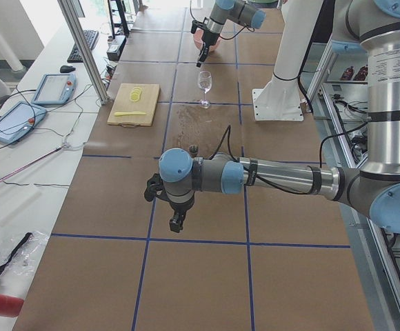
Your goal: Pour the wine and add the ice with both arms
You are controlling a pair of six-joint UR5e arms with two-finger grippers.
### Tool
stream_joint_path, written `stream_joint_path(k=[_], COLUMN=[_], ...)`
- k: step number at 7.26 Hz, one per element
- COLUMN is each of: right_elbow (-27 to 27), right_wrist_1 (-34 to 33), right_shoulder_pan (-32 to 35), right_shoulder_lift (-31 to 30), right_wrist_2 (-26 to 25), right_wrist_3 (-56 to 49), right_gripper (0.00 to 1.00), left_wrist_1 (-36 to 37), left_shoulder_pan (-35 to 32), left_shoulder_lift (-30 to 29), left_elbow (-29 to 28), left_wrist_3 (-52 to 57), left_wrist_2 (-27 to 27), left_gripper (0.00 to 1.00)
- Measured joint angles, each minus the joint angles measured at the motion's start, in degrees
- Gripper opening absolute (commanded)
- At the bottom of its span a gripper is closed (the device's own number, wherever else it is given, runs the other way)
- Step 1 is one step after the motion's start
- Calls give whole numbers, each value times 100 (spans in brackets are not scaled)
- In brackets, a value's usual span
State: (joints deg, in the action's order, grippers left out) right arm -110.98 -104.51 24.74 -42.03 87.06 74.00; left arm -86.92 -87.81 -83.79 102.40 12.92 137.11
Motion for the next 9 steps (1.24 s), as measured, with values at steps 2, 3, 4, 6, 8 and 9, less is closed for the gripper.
stream_joint_path(k=[2,3,4,6,8,9], right_elbow=[136,144,145,146,119,108], right_wrist_1=[-162,-255,-304,-332,-386,-407], right_shoulder_pan=[-124,-167,-204,-265,-293,-298], right_shoulder_lift=[55,57,56,49,40,41], right_wrist_2=[-103,-125,-132,-131,-128,-121], right_wrist_3=[1,-1,-5,-3,0,0], right_gripper=[18,27,39,85,100,100], left_wrist_1=[0,0,0,-1,0,0], left_shoulder_pan=[1,1,1,1,1,1], left_shoulder_lift=[-11,-13,-14,-14,-14,-14], left_elbow=[0,-1,-1,-3,-3,-2], left_wrist_3=[0,0,0,6,8,8], left_wrist_2=[0,0,0,0,0,0], left_gripper=[100,100,100,100,100,100])
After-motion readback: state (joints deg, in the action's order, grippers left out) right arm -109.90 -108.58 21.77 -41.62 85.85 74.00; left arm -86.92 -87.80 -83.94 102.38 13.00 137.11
